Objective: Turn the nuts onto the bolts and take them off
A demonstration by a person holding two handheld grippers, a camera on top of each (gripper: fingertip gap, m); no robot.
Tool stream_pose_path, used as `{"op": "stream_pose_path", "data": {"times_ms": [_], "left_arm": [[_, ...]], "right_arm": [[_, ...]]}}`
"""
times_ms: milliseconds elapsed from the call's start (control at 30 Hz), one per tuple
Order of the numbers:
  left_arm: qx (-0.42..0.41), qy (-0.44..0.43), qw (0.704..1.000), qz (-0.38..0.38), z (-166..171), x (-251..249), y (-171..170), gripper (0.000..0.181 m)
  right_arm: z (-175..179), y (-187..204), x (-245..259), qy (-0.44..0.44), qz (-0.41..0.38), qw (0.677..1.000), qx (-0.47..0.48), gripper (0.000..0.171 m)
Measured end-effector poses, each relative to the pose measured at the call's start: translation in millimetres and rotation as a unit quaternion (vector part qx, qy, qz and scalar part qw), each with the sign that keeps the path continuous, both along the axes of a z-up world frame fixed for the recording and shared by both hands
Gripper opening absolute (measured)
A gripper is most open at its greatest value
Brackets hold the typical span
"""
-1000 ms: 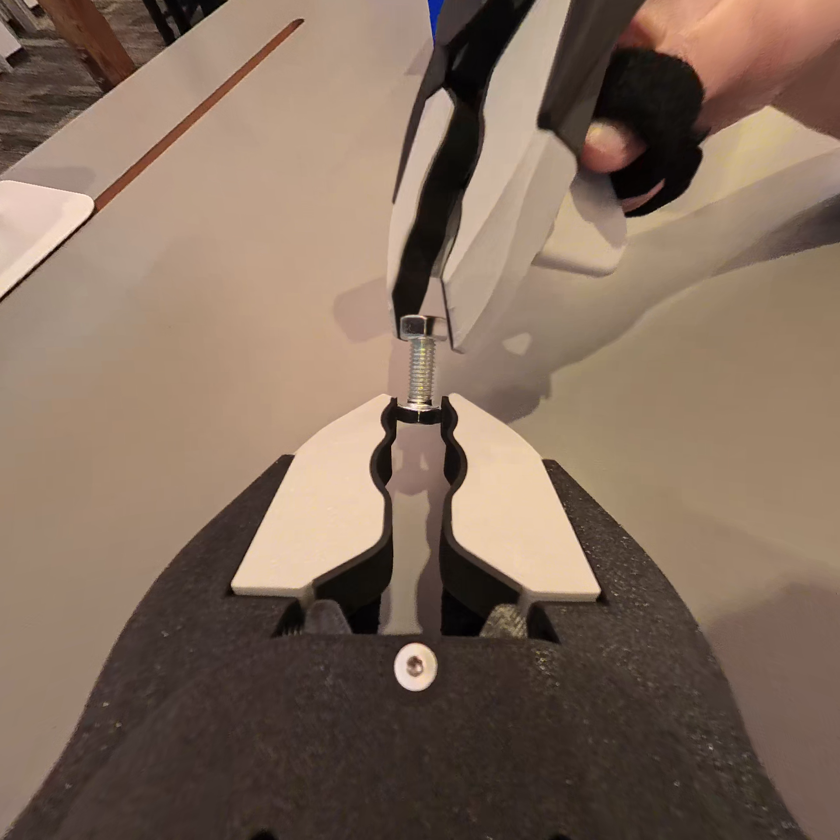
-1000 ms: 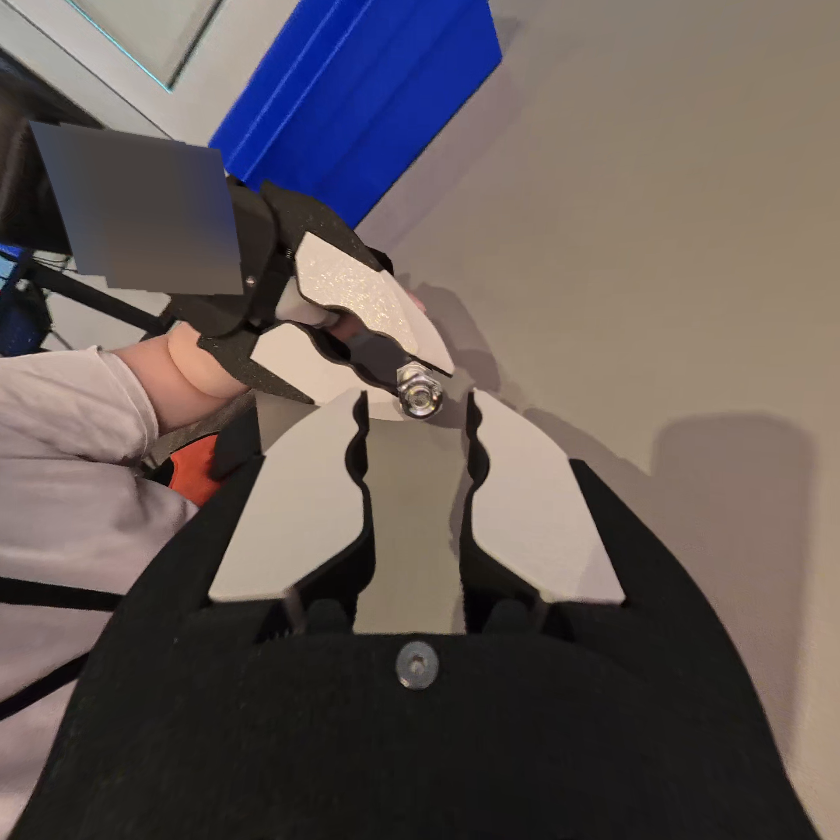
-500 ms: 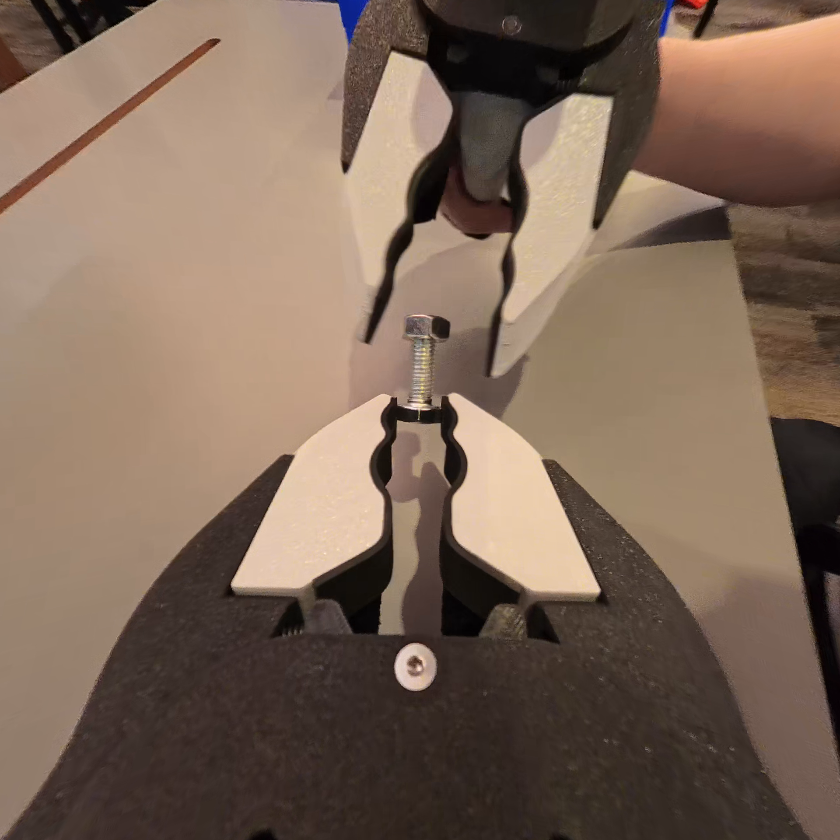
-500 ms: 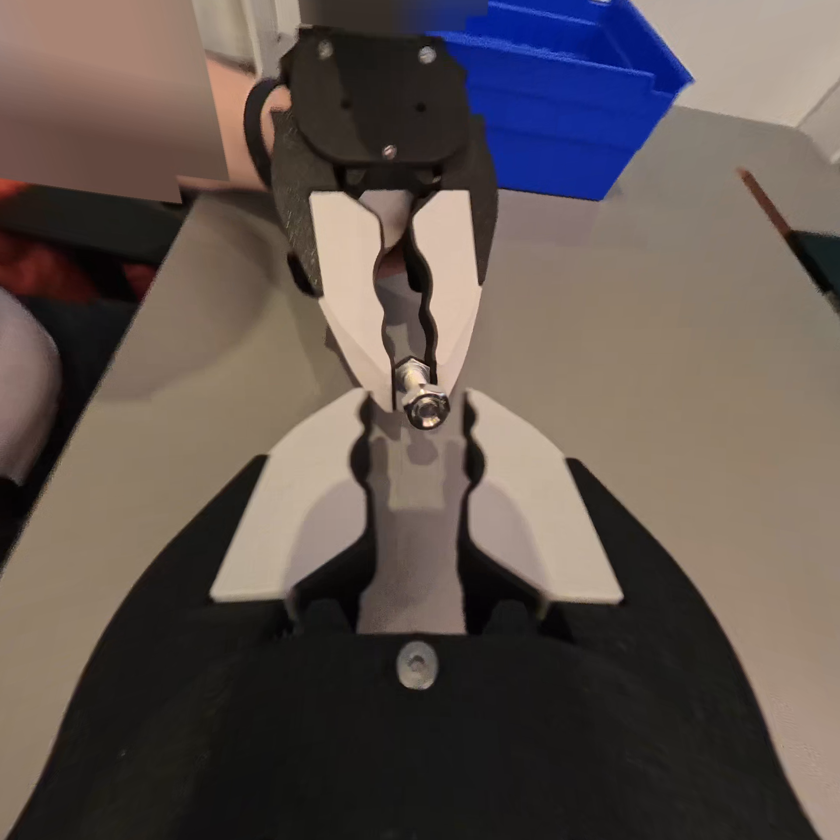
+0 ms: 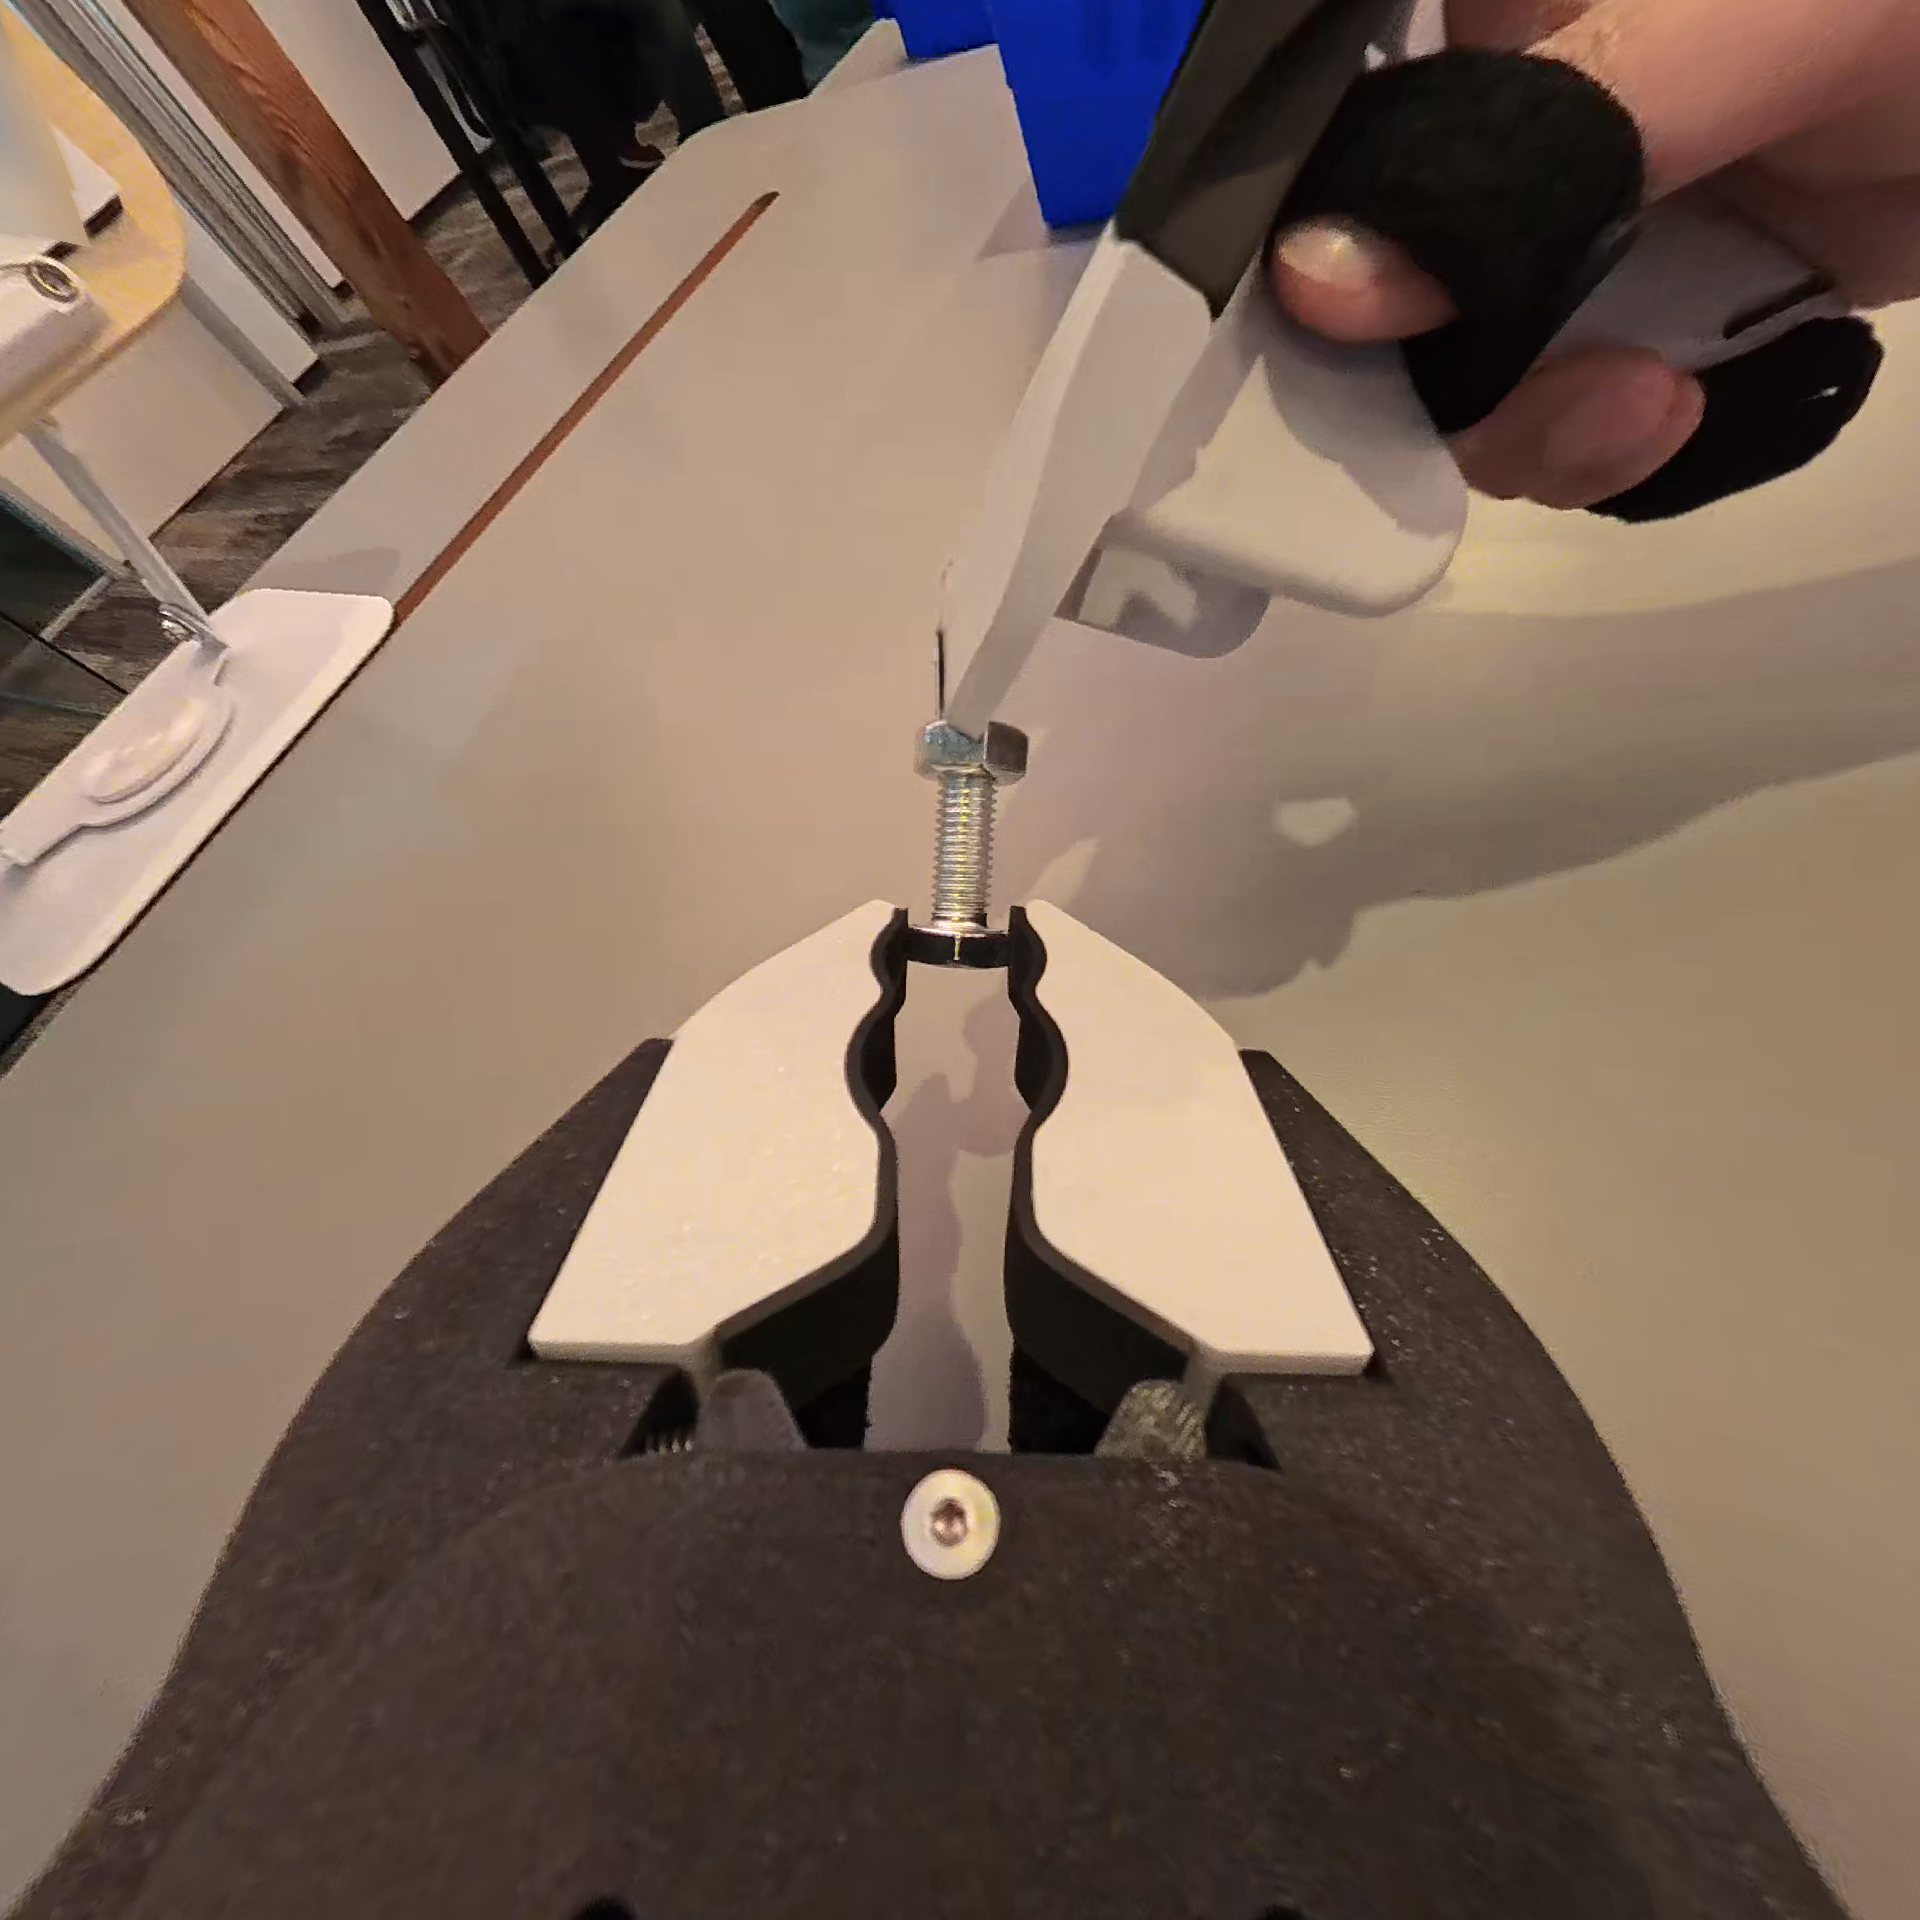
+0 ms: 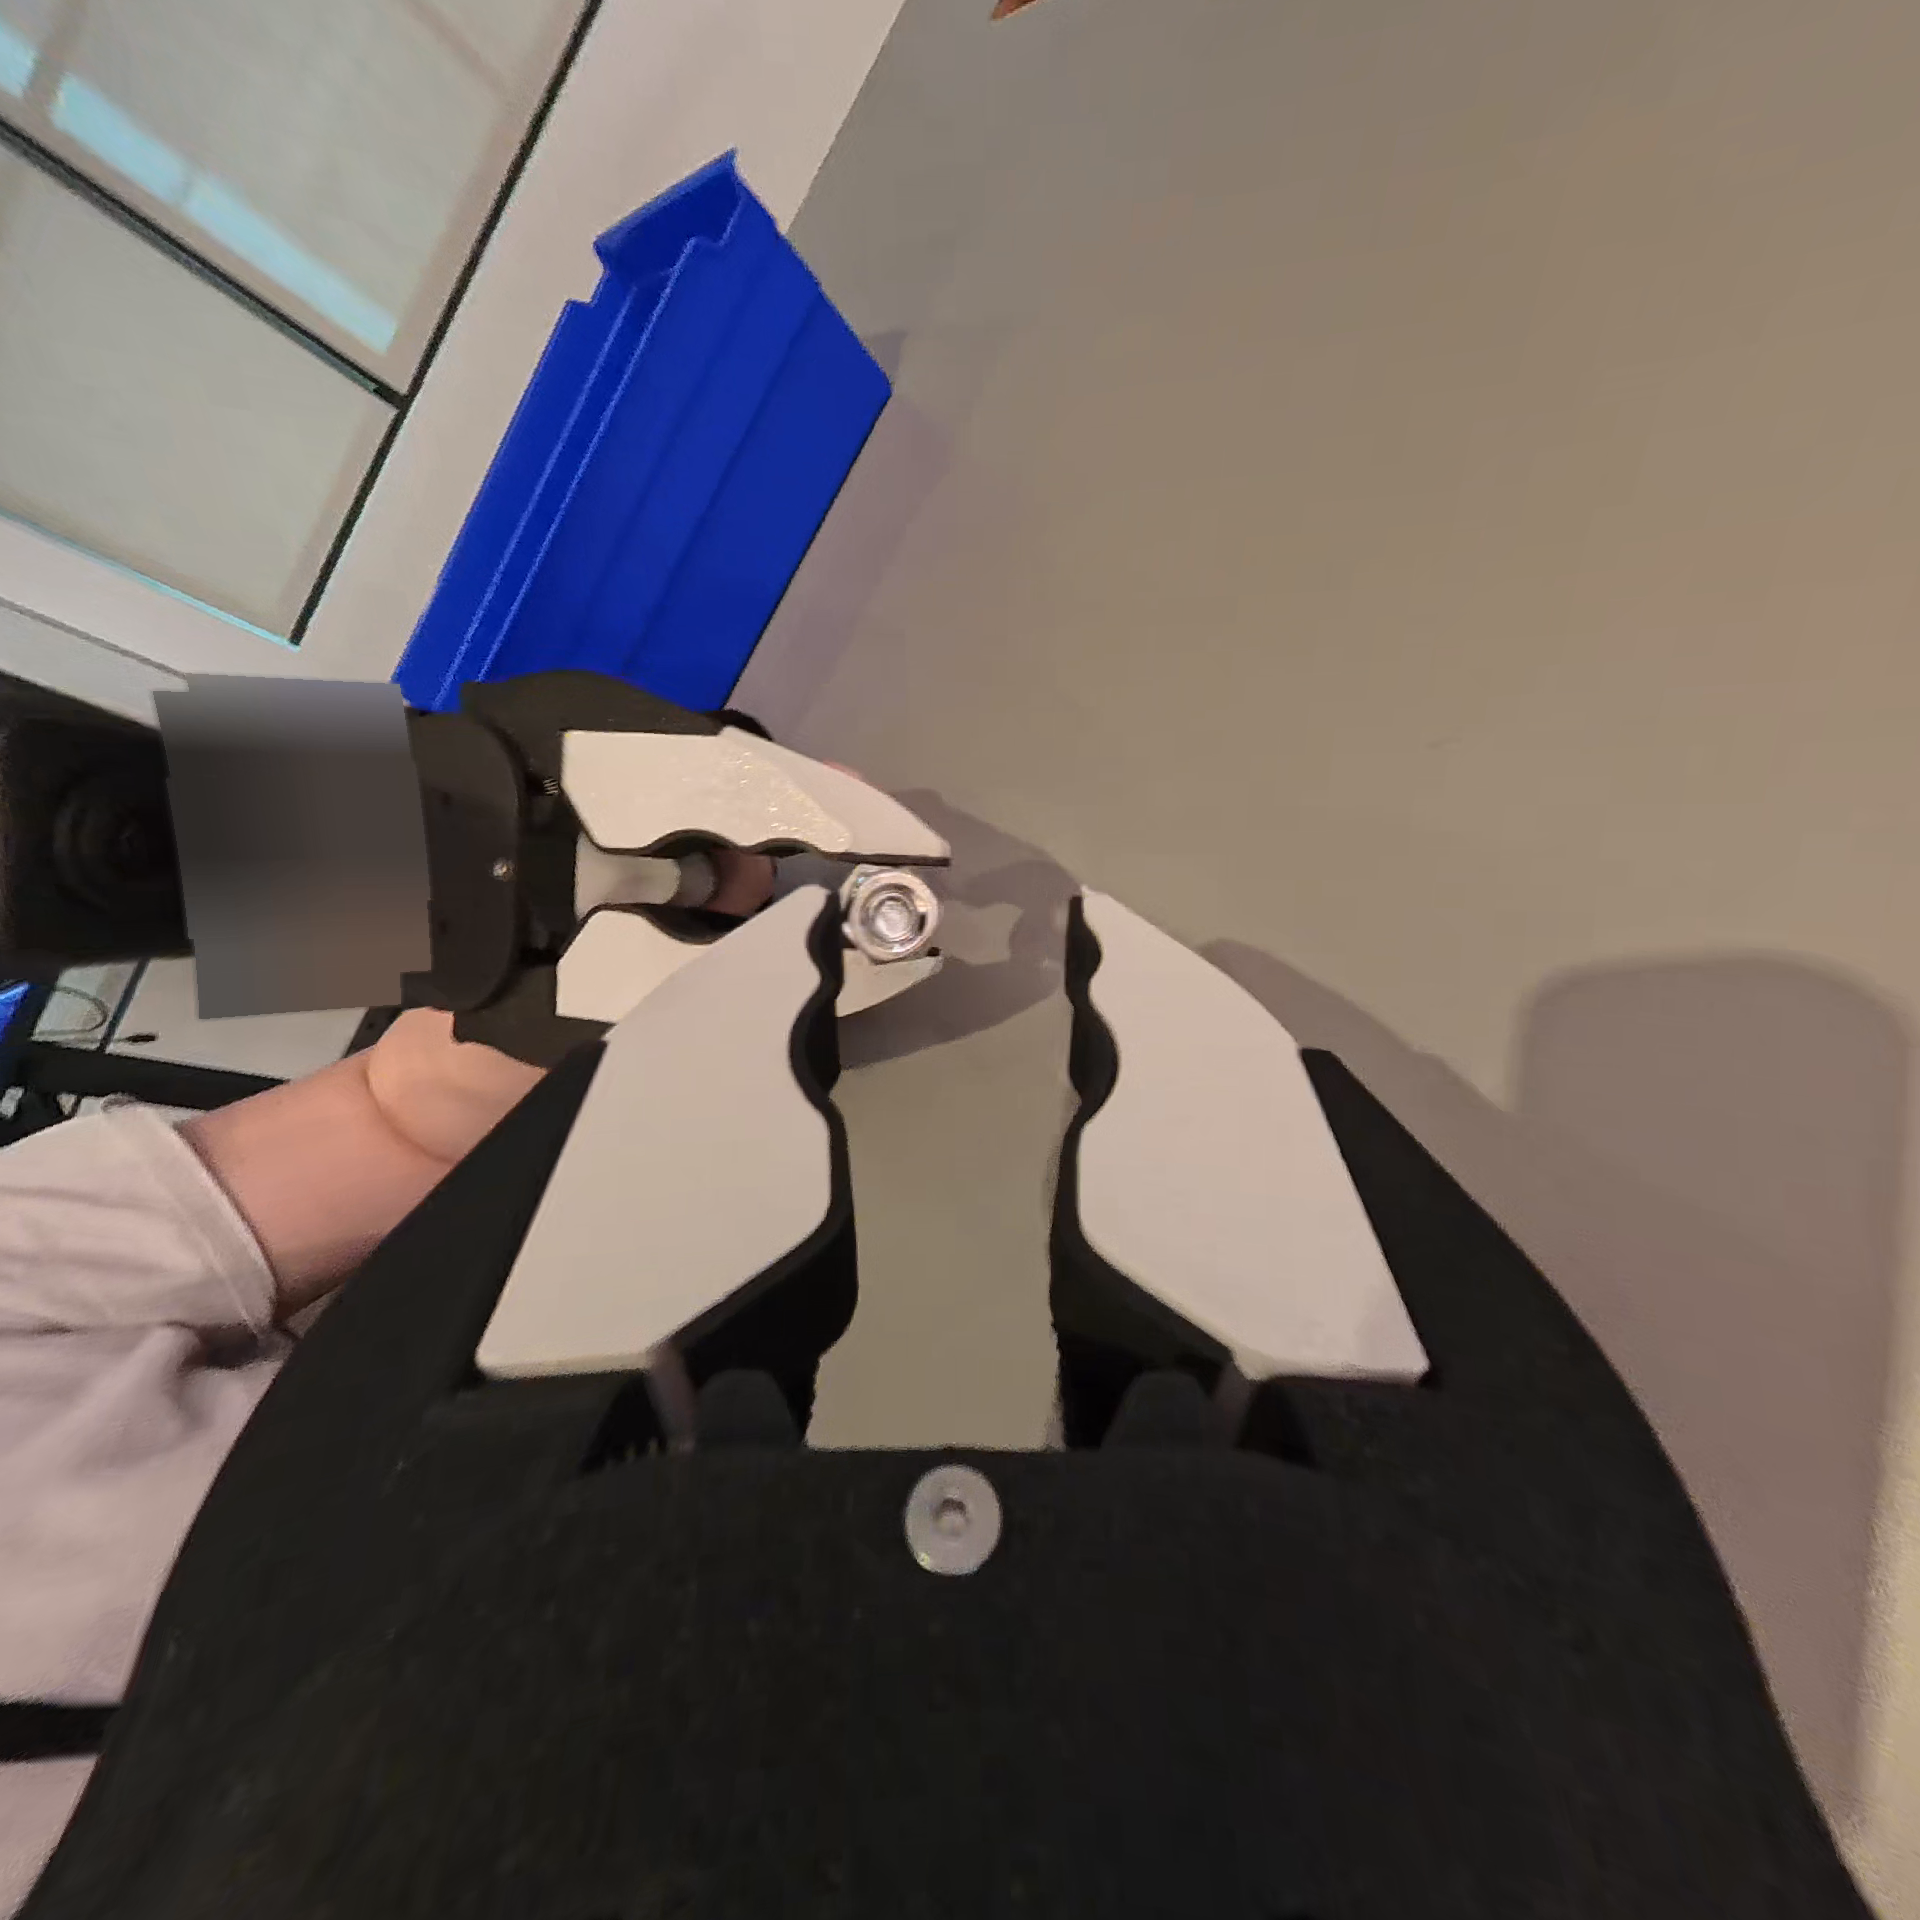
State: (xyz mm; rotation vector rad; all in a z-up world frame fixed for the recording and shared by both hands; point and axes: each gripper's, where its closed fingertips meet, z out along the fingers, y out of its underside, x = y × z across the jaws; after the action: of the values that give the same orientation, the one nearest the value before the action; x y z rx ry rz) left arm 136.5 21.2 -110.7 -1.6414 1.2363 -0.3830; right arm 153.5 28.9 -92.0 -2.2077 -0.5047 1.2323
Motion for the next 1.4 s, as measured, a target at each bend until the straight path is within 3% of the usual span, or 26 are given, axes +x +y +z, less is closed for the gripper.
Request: {"op": "stream_pose_path", "data": {"times_ms": [333, 467, 600, 667, 733, 767, 833, 900, 967, 1100, 1267, 1333, 1400], "left_arm": [[0.025, -0.001, 1.000, -0.003, 9.1, 2.9, -3.4, 0.018], [-0.011, -0.013, 0.999, -0.041, 9.3, 4.4, -14.1, 0.018], [-0.095, -0.045, 0.988, -0.109, 10.8, 10.7, -33.4, 0.018], [-0.111, -0.057, 0.986, -0.114, 10.6, 9.6, -32.7, 0.018], [-0.111, -0.058, 0.987, -0.098, 8.3, 6.4, -26.1, 0.018], [-0.100, -0.052, 0.990, -0.086, 6.9, 4.0, -21.2, 0.018], [-0.076, -0.037, 0.994, -0.065, 5.0, -0.2, -12.9, 0.018], [-0.057, -0.032, 0.996, -0.055, 4.5, -1.2, -8.3, 0.018], [-0.060, -0.029, 0.996, -0.058, 2.6, 0.4, -10.1, 0.018], [-0.065, -0.032, 0.995, -0.063, 2.9, 2.6, -13.2, 0.018], [-0.061, -0.038, 0.996, -0.060, 7.2, 1.4, -12.1, 0.018], [-0.074, -0.045, 0.994, -0.069, 8.4, 1.9, -14.9, 0.018], [-0.101, -0.047, 0.989, -0.101, 8.2, 2.4, -24.3, 0.018]], "right_arm": [[9.5, -13.2, -13.0, 0.011, 0.023, 0.999, -0.027, 0.019], [10.1, -24.2, -11.8, -0.055, 0.114, 0.990, 0.058, 0.019], [11.0, -38.2, -5.8, -0.140, 0.279, 0.910, 0.273, 0.019], [11.5, -35.5, -6.5, -0.170, 0.291, 0.875, 0.347, 0.020], [14.5, -30.0, -10.1, -0.163, 0.261, 0.885, 0.350, 0.026], [17.8, -27.0, -12.0, -0.140, 0.234, 0.907, 0.320, 0.040], [26.9, -20.7, -12.9, -0.078, 0.178, 0.950, 0.243, 0.043], [37.4, -16.4, -13.6, -0.016, 0.143, 0.971, 0.189, 0.042], [35.0, -13.6, -13.1, -0.027, 0.151, 0.970, 0.186, 0.039], [12.0, -8.8, -7.0, -0.138, 0.181, 0.951, 0.208, 0.037], [10.2, -17.3, -14.0, -0.096, 0.190, 0.969, 0.124, 0.019], [11.3, -19.5, -14.0, -0.102, 0.213, 0.958, 0.162, 0.019], [10.9, -28.2, -13.7, -0.128, 0.278, 0.915, 0.263, 0.019]]}}
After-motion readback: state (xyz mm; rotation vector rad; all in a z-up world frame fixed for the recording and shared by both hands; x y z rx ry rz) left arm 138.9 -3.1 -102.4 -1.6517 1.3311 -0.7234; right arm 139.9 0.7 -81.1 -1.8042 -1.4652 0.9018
